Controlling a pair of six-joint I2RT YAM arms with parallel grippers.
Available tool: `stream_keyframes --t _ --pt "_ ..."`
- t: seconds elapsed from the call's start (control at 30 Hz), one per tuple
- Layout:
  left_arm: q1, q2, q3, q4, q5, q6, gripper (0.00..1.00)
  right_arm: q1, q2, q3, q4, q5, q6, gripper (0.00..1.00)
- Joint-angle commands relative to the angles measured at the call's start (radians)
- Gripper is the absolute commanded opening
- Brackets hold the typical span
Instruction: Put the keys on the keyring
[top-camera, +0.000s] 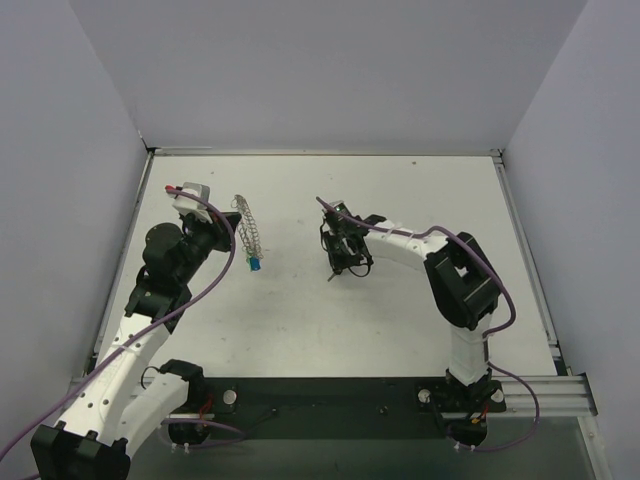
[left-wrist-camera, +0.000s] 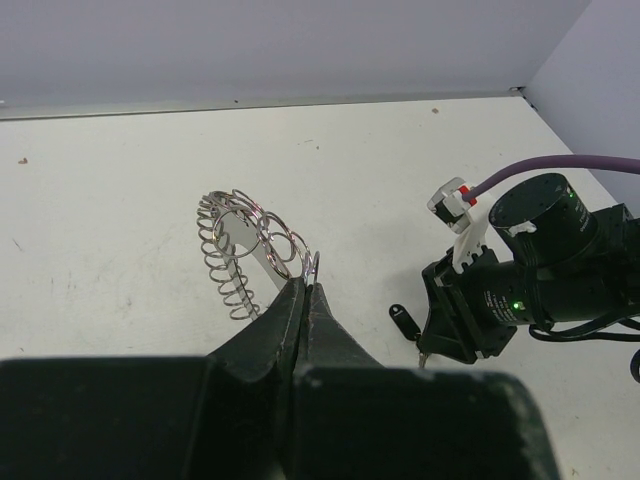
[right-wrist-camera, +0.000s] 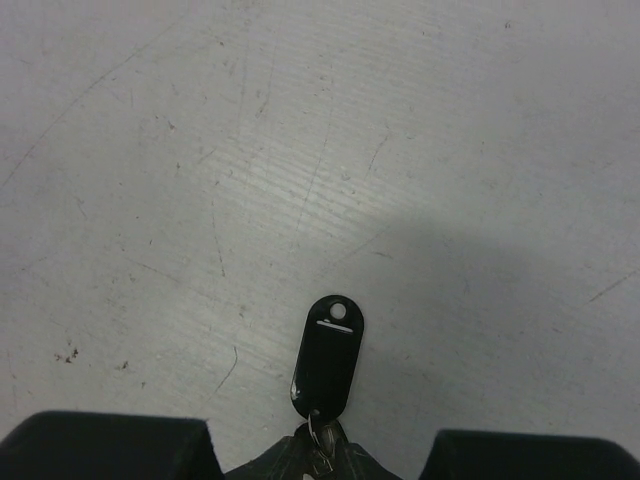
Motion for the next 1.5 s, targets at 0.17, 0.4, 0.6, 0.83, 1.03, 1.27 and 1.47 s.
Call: stream_keyframes --t 0.17,0.4,0.6,0.83,1.03,1.27,1.47 --pt "-0.002 -0.023 0.044 0.032 -0.009 0.013 0.00 0.009 0.042 0.048 0.001 0.003 -0.008 0.04" --pt "-0.002 -0.025 0.044 0.011 -0.010 0.022 0.00 0.008 -0.010 0.025 0.002 -0.005 -0.026 0.00" --pt "-0.008 -0.023 0.032 0.021 0.016 0.031 0.00 0.006 -0.113 -0.010 0.001 -0.031 -0.075 0.00" --pt "-0.071 0.010 0.032 0.020 0.028 0.066 0.00 -0.006 -0.260 -0.067 0.010 -0.105 -0.132 0.00" --pt "-0.152 0.033 0.027 0.021 0.057 0.118 0.00 -0.047 -0.403 -0.105 0.021 -0.301 -0.177 0.00" --pt "-0.286 0.030 -0.002 0.060 0.076 0.235 0.00 -0.048 -0.515 -0.100 0.002 -0.523 -0.273 0.00" --pt "-0.367 0.024 -0.030 0.089 0.114 0.327 0.00 -0.046 -0.578 -0.102 0.002 -0.681 -0.339 0.00"
